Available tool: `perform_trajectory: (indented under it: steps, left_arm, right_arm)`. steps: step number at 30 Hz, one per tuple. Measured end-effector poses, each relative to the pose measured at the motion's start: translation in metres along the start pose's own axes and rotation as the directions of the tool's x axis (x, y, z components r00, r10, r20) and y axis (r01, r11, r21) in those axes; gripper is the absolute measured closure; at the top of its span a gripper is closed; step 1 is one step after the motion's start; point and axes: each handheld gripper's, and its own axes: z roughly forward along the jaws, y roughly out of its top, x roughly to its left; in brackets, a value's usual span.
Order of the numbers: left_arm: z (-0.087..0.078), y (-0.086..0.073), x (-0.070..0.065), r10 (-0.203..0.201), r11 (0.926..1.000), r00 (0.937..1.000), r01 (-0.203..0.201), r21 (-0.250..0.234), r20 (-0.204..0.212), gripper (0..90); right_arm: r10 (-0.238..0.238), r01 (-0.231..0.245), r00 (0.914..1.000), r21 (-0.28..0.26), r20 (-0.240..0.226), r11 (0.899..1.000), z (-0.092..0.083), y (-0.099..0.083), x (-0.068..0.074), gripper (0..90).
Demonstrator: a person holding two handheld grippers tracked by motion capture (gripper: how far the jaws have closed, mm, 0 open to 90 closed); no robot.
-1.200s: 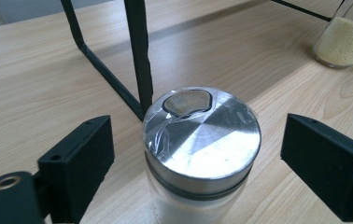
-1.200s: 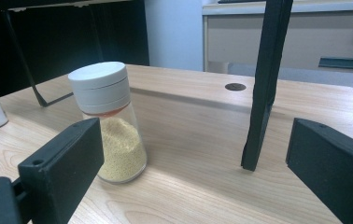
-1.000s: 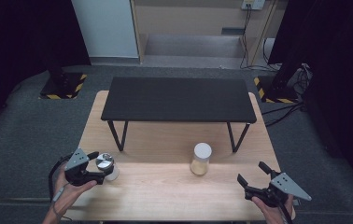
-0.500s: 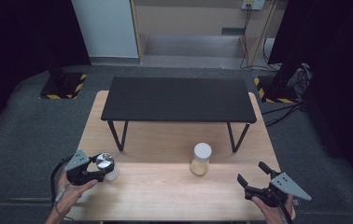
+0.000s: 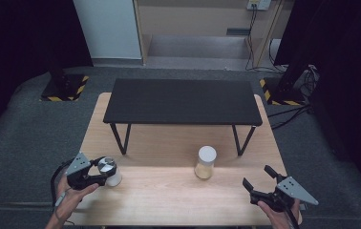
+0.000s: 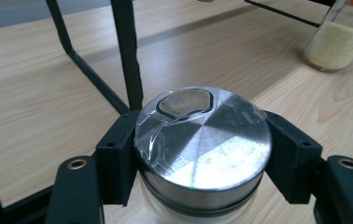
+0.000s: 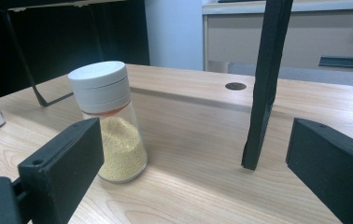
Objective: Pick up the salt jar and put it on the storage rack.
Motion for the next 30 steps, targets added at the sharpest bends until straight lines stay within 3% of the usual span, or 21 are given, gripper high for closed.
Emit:
perform_trajectory:
  steps: [10,16,26,30]
  left_arm:
    - [-0.020,0.030,-0.008,0.049,0.9979,0.9980,-0.047,-0.045,0.041,33.8]
    - [-0.030,0.049,-0.010,0.067,0.9947,0.9938,-0.060,-0.084,0.088,33.8]
    - [-0.030,0.085,-0.017,0.119,0.9909,0.9810,-0.108,-0.080,0.153,33.8]
    - [-0.027,0.098,-0.019,0.137,0.9889,0.9731,-0.124,-0.083,0.185,33.8]
  right_arm:
    - [-0.001,0.001,1.0000,0.001,-0.002,1.000,0.000,0.000,0.000,4.1]
    - [-0.001,0.001,1.0000,-0.001,-0.001,1.000,0.000,0.000,0.000,4.1]
    - [-0.001,0.001,1.0000,0.000,-0.003,1.000,0.000,0.000,0.000,4.2]
    - [-0.001,0.001,1.0000,0.000,-0.004,1.000,0.000,0.000,0.000,4.2]
